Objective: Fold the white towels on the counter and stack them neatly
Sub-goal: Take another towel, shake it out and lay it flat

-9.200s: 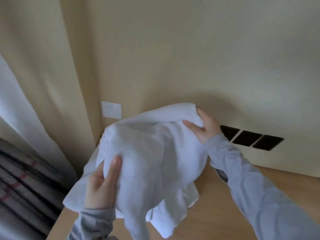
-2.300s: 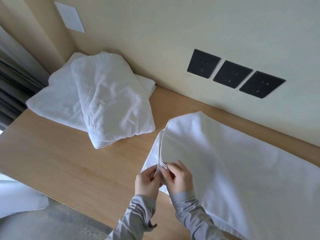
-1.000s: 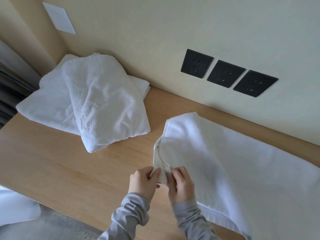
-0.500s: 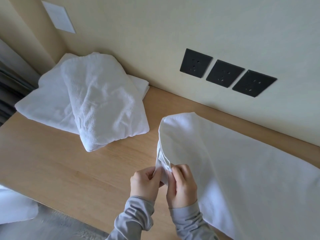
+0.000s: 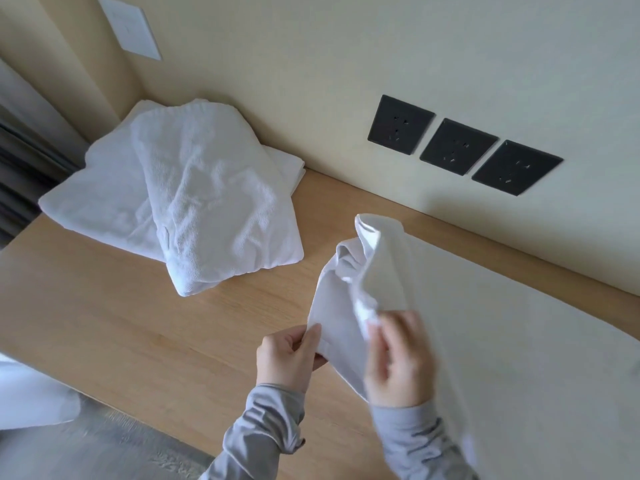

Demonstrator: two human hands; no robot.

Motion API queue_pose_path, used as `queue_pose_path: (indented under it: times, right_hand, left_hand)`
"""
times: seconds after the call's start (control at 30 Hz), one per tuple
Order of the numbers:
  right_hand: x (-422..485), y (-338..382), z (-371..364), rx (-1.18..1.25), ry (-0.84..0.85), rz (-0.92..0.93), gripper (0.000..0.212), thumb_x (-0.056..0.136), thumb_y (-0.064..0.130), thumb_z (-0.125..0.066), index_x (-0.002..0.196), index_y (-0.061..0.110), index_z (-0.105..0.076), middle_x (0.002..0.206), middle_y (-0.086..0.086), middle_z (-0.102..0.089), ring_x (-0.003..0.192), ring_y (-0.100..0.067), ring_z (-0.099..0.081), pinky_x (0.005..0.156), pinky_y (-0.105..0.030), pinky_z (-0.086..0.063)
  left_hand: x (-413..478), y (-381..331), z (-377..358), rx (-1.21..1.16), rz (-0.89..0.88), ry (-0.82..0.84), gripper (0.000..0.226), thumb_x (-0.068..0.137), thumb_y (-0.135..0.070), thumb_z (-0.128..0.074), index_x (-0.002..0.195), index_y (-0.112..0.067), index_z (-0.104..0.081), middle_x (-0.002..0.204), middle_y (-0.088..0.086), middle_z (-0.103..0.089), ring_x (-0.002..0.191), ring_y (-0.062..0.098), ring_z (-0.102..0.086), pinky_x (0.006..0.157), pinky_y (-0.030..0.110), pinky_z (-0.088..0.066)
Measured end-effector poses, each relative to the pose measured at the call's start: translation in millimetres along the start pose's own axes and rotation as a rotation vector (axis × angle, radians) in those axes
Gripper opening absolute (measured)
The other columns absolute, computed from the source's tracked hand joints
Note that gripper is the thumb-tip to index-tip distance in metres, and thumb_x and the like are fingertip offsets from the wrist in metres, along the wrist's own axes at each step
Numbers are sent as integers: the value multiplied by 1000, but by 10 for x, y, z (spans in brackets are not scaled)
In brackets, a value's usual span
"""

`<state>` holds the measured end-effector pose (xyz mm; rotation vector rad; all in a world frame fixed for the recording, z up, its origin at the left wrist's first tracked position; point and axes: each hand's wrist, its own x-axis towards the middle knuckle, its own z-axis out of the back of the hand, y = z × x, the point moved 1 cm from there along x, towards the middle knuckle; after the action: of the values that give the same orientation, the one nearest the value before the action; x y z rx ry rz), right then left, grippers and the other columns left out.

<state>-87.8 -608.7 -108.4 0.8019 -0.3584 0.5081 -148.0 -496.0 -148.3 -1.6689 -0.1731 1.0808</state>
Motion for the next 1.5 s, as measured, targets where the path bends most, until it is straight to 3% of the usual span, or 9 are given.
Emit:
queue_pose_path:
  times: [0.1, 0.27, 0.4, 0.47, 0.63, 0.8, 1.0, 1.33, 1.5]
  right_hand:
    - [-297, 93, -245, 64, 178, -63, 28, 88, 13, -45, 79, 0, -68, 68, -9, -53, 58, -22, -55, 55, -23, -41]
    - [-408, 22, -366, 93, 155, -156, 22, 87, 12, -51, 84, 2, -70, 70, -6, -53, 58, -17, -56, 53, -24, -44]
    - [-428, 1, -386, 208, 177, -186, 17, 81, 1, -57, 88, 5, -71, 78, -5, -57, 71, -2, -54, 63, -14, -46]
    - [-451, -52, -369, 287, 240, -197, 22, 79, -3, -58, 93, 6, -71, 84, -3, -58, 79, 2, -57, 70, -9, -46]
    - [-335, -305, -234, 482, 513, -286, 53, 78, -17, -47, 116, 17, -58, 99, -3, -61, 87, -13, -63, 78, -28, -53]
    - [387, -472, -379, 208, 762, 106, 65, 58, -20, -34, 105, 14, -64, 117, -4, -54, 113, -18, -49, 98, -30, -39]
    - [791, -400, -766, -123, 1082, 617, 61, 54, -17, -35, 97, 15, -64, 113, -2, -56, 114, -23, -45, 94, -39, -35]
    - [1100, -446, -1013, -264, 1356, 797, 29, 76, 11, -62, 104, 18, -59, 111, 5, -55, 112, -14, -42, 93, -28, -24]
    - [1195, -515, -1132, -282, 1371, 841, 30, 77, 21, -68, 106, 18, -62, 108, 6, -60, 110, -15, -45, 92, -28, -23]
  left_hand:
    - [-51, 24, -95, 116, -61, 18, 34, 86, -12, -61, 54, -5, -67, 54, 11, -65, 53, 13, -61, 60, 30, -57]
    - [-64, 66, -74, 161, -95, -5, 35, 86, -23, -61, 55, -6, -62, 49, 6, -60, 53, 15, -58, 63, 38, -55]
    - [-94, 7, -90, 272, -190, 59, 38, 71, -52, -63, 53, -19, -60, 41, -9, -51, 44, 0, -43, 48, 14, -37]
    - [-76, 11, -77, 321, -222, 23, 31, 71, -44, -75, 55, -20, -64, 46, -7, -59, 45, -1, -49, 47, 9, -36]
    - [-12, 86, -15, 405, -256, -25, 19, 77, -21, -71, 59, -23, -69, 50, -6, -63, 49, 2, -50, 52, 8, -39]
    - [-53, 124, -36, 349, -294, 7, 25, 73, -33, -66, 66, -10, -71, 58, 3, -66, 50, 1, -47, 52, 10, -37]
    - [-29, 170, -19, 414, -368, -44, 38, 68, -40, -54, 64, -3, -63, 45, -6, -32, 49, 8, -28, 49, 13, -28]
    - [-21, 241, 97, 323, -290, -36, 19, 83, -26, -67, 71, -12, -71, 47, -5, -44, 49, 1, -38, 54, 11, -40]
    - [30, 325, 177, 217, -170, 16, 46, 67, -56, -55, 77, -15, -71, 59, 2, -46, 64, 13, -38, 79, 46, -53]
